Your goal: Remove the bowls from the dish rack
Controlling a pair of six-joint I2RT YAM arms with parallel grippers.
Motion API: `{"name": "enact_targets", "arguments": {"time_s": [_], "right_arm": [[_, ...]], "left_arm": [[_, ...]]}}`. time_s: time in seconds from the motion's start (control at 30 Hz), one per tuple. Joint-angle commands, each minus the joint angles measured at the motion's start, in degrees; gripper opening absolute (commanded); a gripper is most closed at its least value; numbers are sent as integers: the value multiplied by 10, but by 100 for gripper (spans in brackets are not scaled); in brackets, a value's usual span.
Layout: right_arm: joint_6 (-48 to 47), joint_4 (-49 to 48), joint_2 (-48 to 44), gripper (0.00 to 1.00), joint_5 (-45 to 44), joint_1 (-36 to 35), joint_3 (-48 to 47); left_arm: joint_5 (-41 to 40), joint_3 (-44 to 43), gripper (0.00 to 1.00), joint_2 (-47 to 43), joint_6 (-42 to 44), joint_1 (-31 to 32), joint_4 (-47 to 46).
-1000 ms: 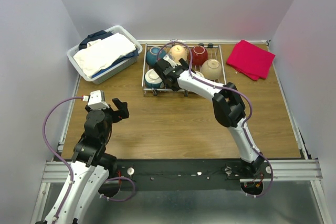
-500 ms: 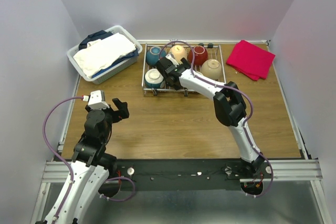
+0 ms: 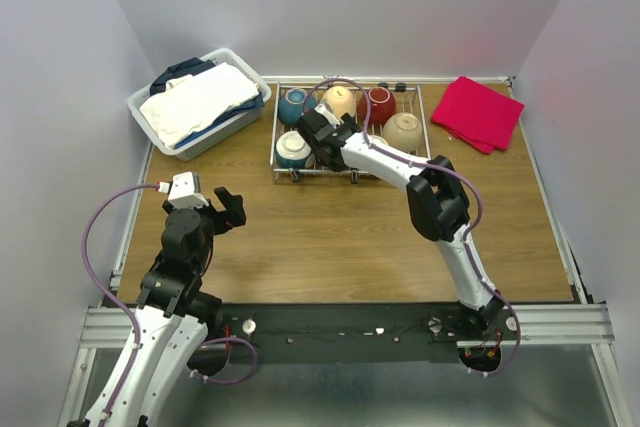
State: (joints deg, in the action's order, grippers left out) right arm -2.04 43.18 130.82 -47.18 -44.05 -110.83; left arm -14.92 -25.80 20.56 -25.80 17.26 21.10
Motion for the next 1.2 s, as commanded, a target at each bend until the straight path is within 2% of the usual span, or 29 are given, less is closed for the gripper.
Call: {"name": "enact_targets", "arguments": {"time_s": [0.0,0.27,0.5,0.67,0.87,1.17], "right_arm": [[13,20,-27,73,-8,5,3],[19,23,-57,63,-12,5,-3],[49,19,-79,58,8,5,-1],[63,6,-100,50,20,5,14],[79,-21,-138,47,66,5,27],[123,-101,-231,43,155,6,89]], "left_arm": [[-18,-14,99,2,0,0,3],[-18,-14,99,2,1,0,3],[-11,-14,99,4,2,0,2],[-2,-14,99,8,5,0,-3],[45,-10,99,14,13,0,-26],[117,-5,99,60,3,0,-119]]}}
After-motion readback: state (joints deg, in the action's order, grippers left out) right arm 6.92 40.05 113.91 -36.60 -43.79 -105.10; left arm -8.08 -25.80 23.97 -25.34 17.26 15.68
